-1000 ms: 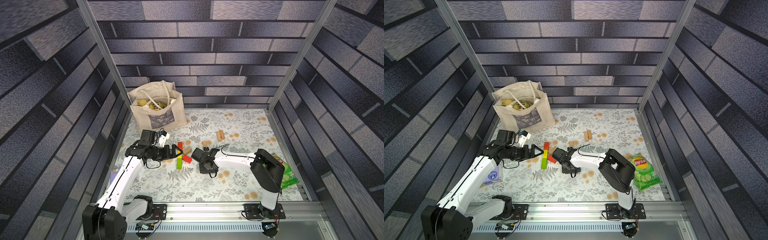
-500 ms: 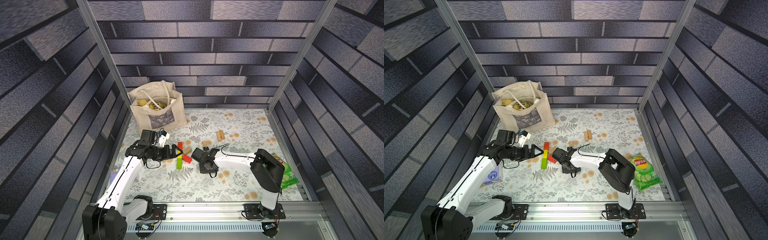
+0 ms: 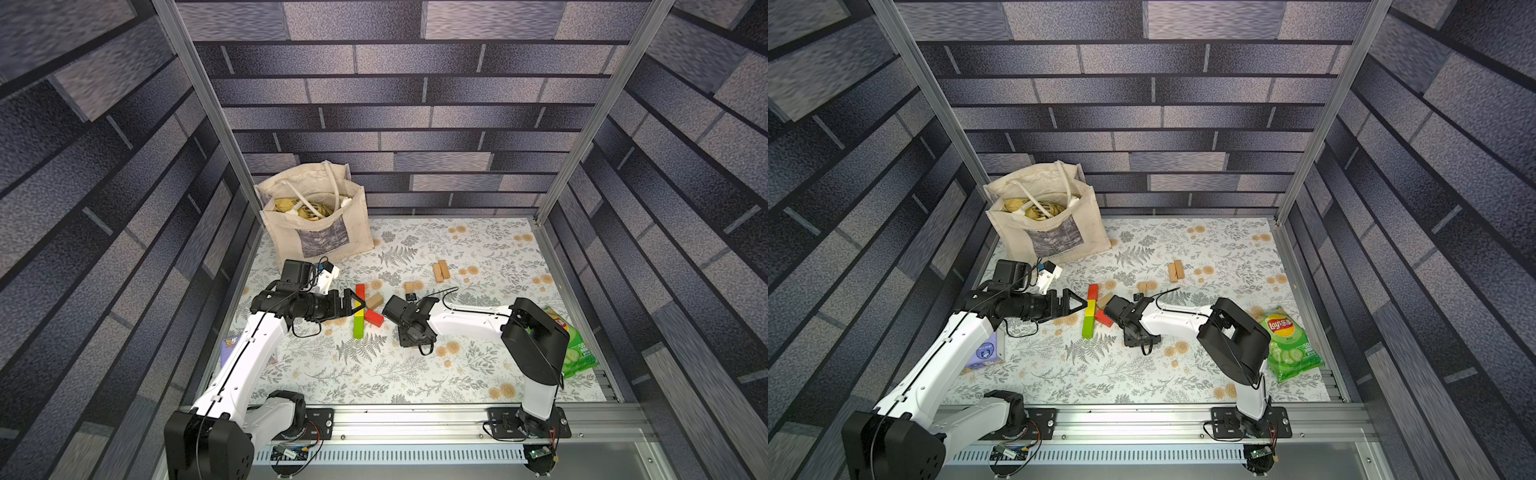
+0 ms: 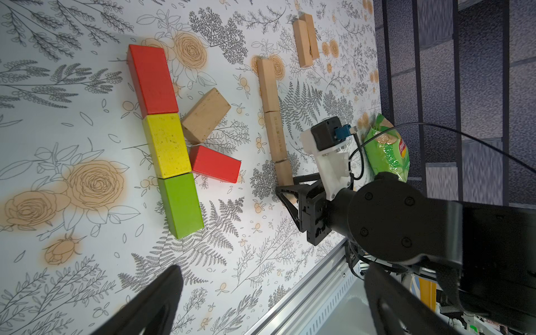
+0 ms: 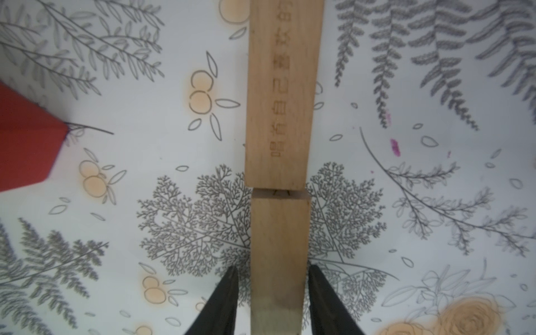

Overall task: Assemble the letter k with building blocks
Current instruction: Assemble the building block at the center of the board.

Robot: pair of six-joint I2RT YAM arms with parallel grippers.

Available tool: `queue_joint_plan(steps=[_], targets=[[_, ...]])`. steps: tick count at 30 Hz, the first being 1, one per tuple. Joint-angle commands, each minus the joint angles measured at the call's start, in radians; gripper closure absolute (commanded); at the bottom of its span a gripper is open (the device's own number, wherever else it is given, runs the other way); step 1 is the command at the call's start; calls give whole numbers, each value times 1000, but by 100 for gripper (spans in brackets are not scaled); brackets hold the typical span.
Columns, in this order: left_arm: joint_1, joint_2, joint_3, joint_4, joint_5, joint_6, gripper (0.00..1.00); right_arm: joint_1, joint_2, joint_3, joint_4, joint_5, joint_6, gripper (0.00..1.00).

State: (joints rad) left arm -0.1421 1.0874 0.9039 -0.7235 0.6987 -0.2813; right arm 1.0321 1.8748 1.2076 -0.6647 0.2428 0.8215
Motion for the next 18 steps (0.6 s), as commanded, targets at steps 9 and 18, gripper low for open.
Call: queue_joint_plan(steps=[9, 18], targets=[[5, -21, -2, -22, -13, 14, 0, 6, -23, 6, 4, 22, -8, 64], [5, -21, -2, -21, -11, 14, 0, 6, -25, 16, -12, 39, 3, 65]])
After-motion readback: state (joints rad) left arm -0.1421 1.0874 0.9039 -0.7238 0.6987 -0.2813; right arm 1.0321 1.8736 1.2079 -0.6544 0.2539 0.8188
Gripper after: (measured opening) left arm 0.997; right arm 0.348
